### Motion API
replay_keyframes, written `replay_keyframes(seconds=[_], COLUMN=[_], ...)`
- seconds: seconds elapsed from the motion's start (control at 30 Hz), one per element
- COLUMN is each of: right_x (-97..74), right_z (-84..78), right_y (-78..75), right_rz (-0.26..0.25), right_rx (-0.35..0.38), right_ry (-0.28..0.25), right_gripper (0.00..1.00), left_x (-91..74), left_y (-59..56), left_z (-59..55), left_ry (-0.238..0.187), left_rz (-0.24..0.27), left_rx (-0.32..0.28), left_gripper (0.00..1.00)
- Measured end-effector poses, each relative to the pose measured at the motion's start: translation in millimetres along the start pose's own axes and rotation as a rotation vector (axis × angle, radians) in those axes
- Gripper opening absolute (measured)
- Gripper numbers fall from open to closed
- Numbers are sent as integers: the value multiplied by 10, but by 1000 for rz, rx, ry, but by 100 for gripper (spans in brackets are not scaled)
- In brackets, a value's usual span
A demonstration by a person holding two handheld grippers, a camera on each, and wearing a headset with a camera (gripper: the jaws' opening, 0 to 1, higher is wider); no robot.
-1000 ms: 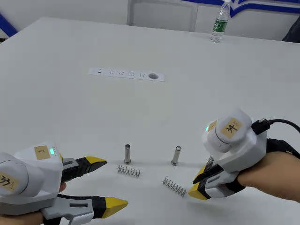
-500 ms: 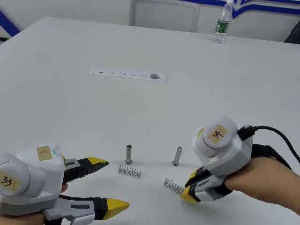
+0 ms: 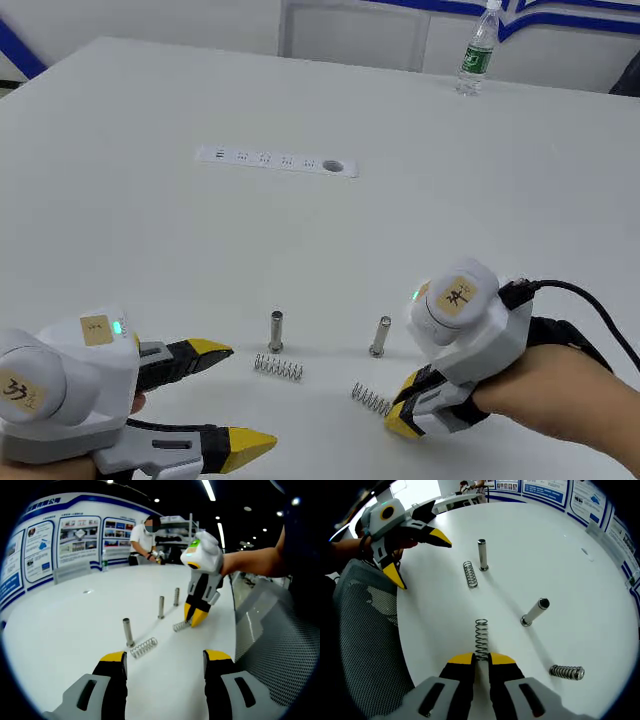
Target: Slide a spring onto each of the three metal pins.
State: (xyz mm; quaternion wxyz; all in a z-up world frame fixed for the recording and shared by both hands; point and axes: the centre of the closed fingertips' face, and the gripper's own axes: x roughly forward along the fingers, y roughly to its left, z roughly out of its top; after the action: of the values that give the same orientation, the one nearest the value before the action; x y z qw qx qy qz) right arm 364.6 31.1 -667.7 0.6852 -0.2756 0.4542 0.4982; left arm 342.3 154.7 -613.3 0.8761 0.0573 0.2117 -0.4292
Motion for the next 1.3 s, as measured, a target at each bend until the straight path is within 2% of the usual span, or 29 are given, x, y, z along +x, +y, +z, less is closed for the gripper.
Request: replay_keyframes(seconds=[0.2, 0.4, 0.6, 0.67, 0.83, 1.03, 1.3], right_x=[-7, -88, -167, -216, -290, -329, -364], right_z=[0, 12, 46, 76, 153, 233, 293], right_y=[-12, 24, 58, 80, 137, 197, 280], right_rz=[-7, -4, -3, 1, 13, 28, 50], right_rx=[-4, -16, -40, -50, -78, -105, -142], right_ry=[3, 4, 3, -1, -9, -13, -5], right_gripper=[12, 12, 12, 12, 12, 12, 12], left_x=[5, 30, 114, 166, 272, 366, 457], left_y=[-25, -99, -202, -264, -337, -377, -399], left_z=[25, 61, 111, 130, 184, 253, 265], left_ry=[-5, -6, 0, 6, 11, 9, 23], left_rz=[-5, -24, -67, -93, -129, -157, -183], left_rx=[4, 16, 42, 65, 100, 135, 179], left_gripper=[63, 62, 61, 60, 58, 55, 50])
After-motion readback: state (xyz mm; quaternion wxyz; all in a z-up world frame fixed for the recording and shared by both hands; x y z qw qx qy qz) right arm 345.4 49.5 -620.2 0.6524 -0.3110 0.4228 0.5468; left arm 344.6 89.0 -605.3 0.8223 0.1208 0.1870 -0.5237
